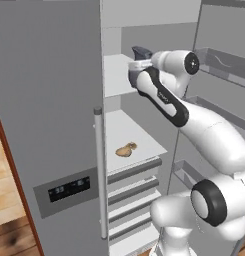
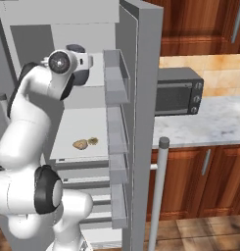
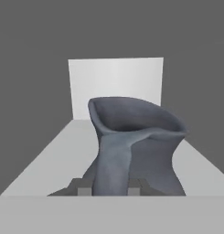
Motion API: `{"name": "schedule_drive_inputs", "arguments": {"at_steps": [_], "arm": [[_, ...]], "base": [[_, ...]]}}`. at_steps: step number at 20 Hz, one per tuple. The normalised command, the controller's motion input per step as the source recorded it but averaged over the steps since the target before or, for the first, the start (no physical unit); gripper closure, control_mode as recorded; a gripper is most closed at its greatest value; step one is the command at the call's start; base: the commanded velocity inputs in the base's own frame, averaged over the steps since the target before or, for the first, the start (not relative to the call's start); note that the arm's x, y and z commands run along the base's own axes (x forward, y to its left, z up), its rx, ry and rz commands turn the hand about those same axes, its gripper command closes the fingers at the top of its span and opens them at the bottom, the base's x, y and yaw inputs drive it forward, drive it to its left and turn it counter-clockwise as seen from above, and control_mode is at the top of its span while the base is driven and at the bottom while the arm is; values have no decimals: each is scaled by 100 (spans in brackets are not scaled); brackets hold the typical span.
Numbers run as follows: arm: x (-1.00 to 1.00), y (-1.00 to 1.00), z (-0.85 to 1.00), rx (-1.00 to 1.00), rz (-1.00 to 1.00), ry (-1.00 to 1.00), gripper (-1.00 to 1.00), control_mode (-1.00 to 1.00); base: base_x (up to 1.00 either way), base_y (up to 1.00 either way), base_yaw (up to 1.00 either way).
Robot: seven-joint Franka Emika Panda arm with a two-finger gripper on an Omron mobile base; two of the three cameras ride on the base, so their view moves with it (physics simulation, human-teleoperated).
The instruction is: Move the mushroom and chicken breast from the top shelf to the second highest shelf to make space. Then, place the pitcher from the counter on the cleared top shelf.
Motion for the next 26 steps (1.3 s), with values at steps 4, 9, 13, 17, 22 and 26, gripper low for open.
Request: {"name": "schedule_drive_inputs", "arguments": {"at_steps": [4,9,13,17,22,26], "arm": [[65,1,-32,-4,0,-4,100,-100],[72,2,-19,-2,0,-1,100,-100],[75,9,-16,-3,0,0,-100,-100],[48,16,-11,-5,0,0,-100,-100],[7,10,-10,-7,0,0,-100,-100],[-25,0,-9,-10,-5,-3,-100,-100]], "base": [[0,0,0],[0,0,0],[0,0,0],[0,0,0],[0,0,0],[0,0,0]]}}
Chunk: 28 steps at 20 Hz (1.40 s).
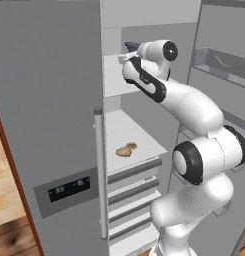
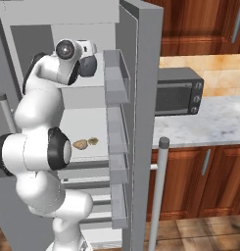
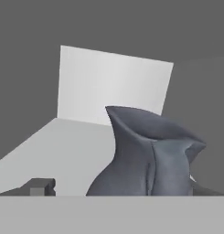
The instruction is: Move the mushroom and chicken breast from the top shelf to the second highest shelf to make space. Then, place the pitcher from the counter on the cleared top shelf.
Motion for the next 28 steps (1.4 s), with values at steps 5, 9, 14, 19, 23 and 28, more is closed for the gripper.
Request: {"name": "schedule_drive_inputs", "arguments": {"at_steps": [5,9,14,19,23,28], "arm": [[-30,0,0,-5,-15,-6,-100,-100],[-21,0,-1,-5,-18,-3,-100,-100],[-6,0,-1,-3,-16,-1,-100,-100],[-69,5,0,-2,-4,1,-100,-100],[-100,0,1,0,-3,3,-100,-100],[-100,-2,3,1,-4,1,-100,-100]], "base": [[0,0,0],[0,0,0],[0,0,0],[0,0,0],[0,0,0],[0,0,0]]}}
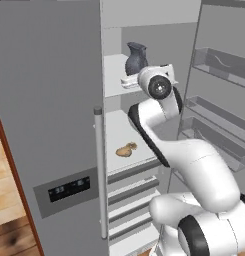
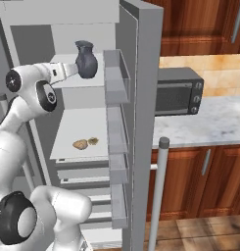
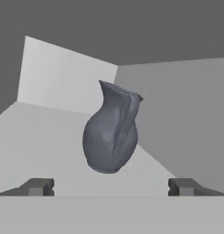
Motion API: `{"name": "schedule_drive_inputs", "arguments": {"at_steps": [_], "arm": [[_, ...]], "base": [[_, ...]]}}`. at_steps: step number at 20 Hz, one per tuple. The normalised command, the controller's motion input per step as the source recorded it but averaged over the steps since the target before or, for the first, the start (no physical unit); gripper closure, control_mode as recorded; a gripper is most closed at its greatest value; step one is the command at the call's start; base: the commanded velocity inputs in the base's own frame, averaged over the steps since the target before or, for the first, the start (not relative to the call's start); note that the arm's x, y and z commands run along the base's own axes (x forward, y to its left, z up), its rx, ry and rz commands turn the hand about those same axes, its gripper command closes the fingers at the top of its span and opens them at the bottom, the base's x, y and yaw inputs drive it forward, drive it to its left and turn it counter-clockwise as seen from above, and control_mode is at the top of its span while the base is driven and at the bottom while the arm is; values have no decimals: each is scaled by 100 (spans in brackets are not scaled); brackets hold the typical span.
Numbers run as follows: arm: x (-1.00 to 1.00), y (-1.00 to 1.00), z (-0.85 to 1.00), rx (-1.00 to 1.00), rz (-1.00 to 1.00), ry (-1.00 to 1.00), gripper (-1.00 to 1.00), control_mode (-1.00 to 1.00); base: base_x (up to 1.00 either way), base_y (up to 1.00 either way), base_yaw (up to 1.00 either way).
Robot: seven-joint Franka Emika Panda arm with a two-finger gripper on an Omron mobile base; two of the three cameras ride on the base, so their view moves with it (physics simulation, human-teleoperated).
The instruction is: Move the mushroom and chicken breast from the top shelf to the second highest shelf to make space. Then, place the pitcher from the counter on the cleared top shelf.
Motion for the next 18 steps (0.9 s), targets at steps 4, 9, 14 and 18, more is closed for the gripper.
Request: {"name": "schedule_drive_inputs", "arguments": {"at_steps": [4,9,14,18], "arm": [[-100,-2,0,1,-1,6,-100,-100],[-100,-13,-7,3,0,12,-100,-100],[-100,-32,-9,5,0,9,-100,-100],[-95,-38,-12,5,0,0,-100,-100]], "base": [[0,0,0],[0,0,0],[0,0,0],[0,0,0]]}}
